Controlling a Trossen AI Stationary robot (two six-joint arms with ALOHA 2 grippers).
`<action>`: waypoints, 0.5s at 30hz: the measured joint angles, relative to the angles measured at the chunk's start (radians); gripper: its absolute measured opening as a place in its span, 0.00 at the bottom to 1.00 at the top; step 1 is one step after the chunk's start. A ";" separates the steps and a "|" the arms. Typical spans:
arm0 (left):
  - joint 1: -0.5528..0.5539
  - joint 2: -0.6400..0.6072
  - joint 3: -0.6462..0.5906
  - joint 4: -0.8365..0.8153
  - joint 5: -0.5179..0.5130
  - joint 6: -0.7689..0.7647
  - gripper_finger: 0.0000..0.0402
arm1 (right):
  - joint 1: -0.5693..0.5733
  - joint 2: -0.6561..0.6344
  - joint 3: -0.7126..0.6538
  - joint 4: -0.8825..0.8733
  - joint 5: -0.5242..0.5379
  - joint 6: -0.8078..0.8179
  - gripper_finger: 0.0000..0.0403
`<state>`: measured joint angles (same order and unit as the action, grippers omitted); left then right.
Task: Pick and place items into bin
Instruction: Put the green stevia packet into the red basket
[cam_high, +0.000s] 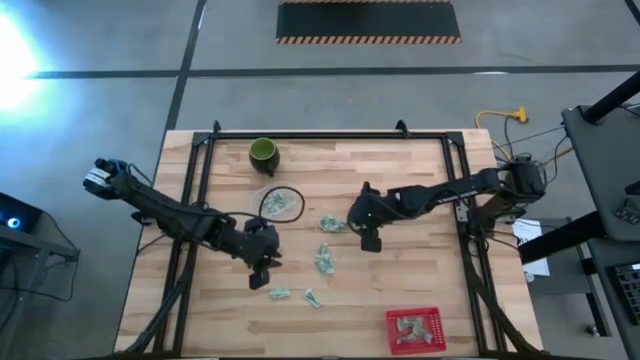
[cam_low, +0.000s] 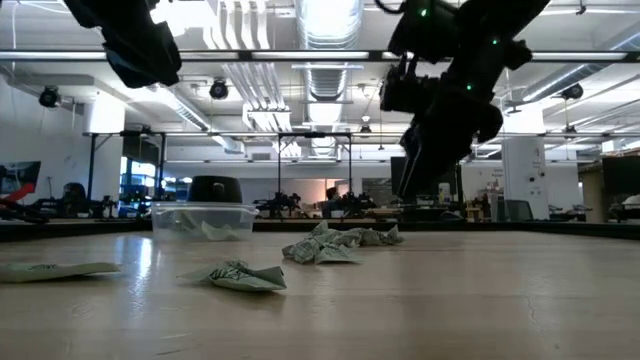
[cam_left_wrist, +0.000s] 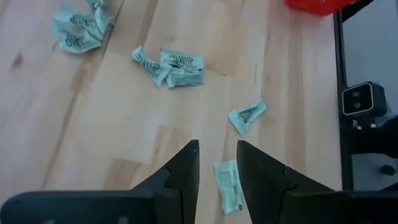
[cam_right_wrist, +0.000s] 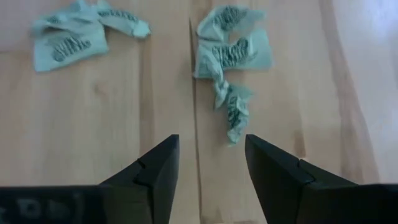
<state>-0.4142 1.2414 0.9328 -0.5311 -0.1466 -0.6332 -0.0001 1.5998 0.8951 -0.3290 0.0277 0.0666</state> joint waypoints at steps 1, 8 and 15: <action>-0.009 0.000 -0.001 0.000 -0.002 -0.014 0.22 | -0.005 0.009 0.000 0.000 -0.003 0.000 0.44; -0.052 0.000 -0.003 0.000 -0.020 -0.044 0.22 | -0.021 0.073 0.000 0.074 -0.012 -0.033 0.43; -0.058 0.000 -0.003 0.000 -0.038 -0.061 0.22 | -0.031 0.142 0.002 0.083 -0.010 -0.036 0.43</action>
<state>-0.4721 1.2411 0.9295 -0.5308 -0.1848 -0.6941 -0.0308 1.7413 0.8974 -0.2463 0.0181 0.0310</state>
